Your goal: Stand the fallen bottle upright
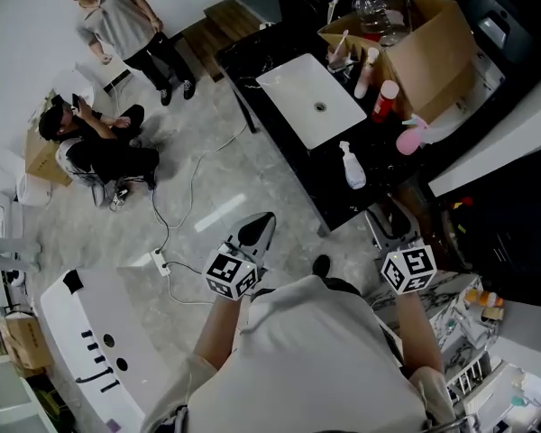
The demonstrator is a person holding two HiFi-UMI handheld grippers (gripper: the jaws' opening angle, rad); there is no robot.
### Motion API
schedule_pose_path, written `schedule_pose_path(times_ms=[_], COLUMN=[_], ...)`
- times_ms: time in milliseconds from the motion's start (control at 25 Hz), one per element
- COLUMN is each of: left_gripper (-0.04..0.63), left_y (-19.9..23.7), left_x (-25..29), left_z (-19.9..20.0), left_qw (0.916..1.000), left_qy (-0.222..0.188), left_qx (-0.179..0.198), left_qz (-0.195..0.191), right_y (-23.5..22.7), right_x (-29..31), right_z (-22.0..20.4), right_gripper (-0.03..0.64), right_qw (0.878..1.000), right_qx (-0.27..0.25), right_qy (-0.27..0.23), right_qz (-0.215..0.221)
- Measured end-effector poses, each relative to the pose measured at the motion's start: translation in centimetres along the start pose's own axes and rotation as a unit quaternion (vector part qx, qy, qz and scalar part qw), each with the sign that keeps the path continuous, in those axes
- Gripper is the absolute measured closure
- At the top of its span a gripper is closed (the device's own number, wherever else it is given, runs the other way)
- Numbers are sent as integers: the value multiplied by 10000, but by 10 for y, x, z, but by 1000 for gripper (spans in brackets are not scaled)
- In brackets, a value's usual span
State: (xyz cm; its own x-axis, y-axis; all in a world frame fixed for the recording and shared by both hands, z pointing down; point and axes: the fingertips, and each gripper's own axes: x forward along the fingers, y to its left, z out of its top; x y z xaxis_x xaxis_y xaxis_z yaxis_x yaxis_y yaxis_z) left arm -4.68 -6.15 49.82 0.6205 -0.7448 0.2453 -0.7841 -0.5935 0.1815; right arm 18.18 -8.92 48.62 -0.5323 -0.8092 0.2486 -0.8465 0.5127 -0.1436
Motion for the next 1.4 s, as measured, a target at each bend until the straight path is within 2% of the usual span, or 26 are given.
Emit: schedule_pose_path(times_ms=[400,760,1080,1400], left_gripper=[586,586,586,586], left_y=[0,8,31,69], left_x=[53,73,87,105], left_z=[11,14,18,25], left_qw=[9995,9993,9998,9993], left_qy=[-86,-8,52,231], left_qx=[-114,-163,-134,17], left_qz=[268,331,118,-300], right_y=[-55,-67,-65,-55], right_x=[33,53,72,99], right_z=[2,2,-1,-2], right_gripper=[367,367,367,367], right_qw=[9992,9985,9987,9978], right_qx=[-56,-45,-10,-36], right_qy=[152,293,425,662], right_qz=[355,461,289,-29])
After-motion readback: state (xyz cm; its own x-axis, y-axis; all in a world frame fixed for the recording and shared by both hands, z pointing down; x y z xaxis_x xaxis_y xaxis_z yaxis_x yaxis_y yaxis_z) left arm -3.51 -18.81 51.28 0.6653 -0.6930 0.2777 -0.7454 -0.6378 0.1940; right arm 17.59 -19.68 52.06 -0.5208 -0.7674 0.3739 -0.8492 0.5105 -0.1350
